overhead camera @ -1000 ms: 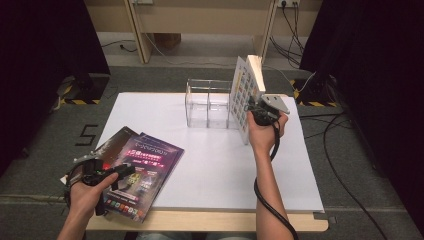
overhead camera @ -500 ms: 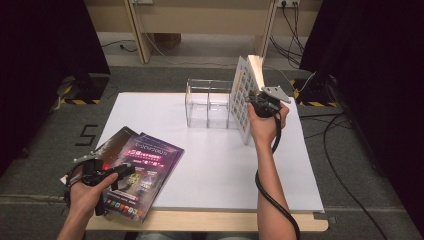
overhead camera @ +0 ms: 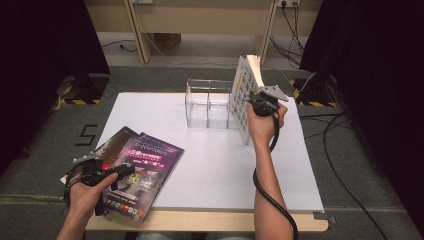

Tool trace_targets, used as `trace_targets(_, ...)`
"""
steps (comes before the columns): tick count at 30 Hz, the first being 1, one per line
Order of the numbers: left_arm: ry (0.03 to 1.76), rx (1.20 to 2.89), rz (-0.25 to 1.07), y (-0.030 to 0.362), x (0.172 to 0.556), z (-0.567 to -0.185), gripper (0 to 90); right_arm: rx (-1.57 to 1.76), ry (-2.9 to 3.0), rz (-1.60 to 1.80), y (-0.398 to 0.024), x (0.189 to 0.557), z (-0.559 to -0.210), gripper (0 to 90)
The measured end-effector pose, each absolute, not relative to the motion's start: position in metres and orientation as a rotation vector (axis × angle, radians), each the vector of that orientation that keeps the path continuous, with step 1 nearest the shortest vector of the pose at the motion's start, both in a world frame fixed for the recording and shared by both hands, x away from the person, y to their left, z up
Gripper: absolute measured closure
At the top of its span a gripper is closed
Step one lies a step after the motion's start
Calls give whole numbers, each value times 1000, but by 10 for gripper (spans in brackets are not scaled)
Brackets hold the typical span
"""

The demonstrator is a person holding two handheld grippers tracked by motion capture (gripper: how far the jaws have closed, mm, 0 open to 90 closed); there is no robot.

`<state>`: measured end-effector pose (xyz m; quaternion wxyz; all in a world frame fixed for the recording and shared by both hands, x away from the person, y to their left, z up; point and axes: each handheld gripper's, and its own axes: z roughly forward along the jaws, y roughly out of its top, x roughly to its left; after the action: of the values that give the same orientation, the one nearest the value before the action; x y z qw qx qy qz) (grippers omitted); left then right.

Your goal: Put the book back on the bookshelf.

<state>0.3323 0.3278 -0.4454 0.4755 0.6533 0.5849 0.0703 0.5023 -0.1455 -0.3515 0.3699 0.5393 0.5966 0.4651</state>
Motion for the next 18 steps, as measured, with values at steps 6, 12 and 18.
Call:
trace_targets(6, 1429, 1598, 173, 328, 332, -445, 529, 1373, 1529, 1201, -147, 501, -353, 743)
trace_targets(12, 1432, 1593, 174, 329, 333, -445, 530, 1346, 1527, 1212, -146, 501, -353, 745)
trace_targets(18, 1433, 1594, 170, 328, 334, -446, 530, 1335, 1497, 1227, -144, 502, -354, 745)
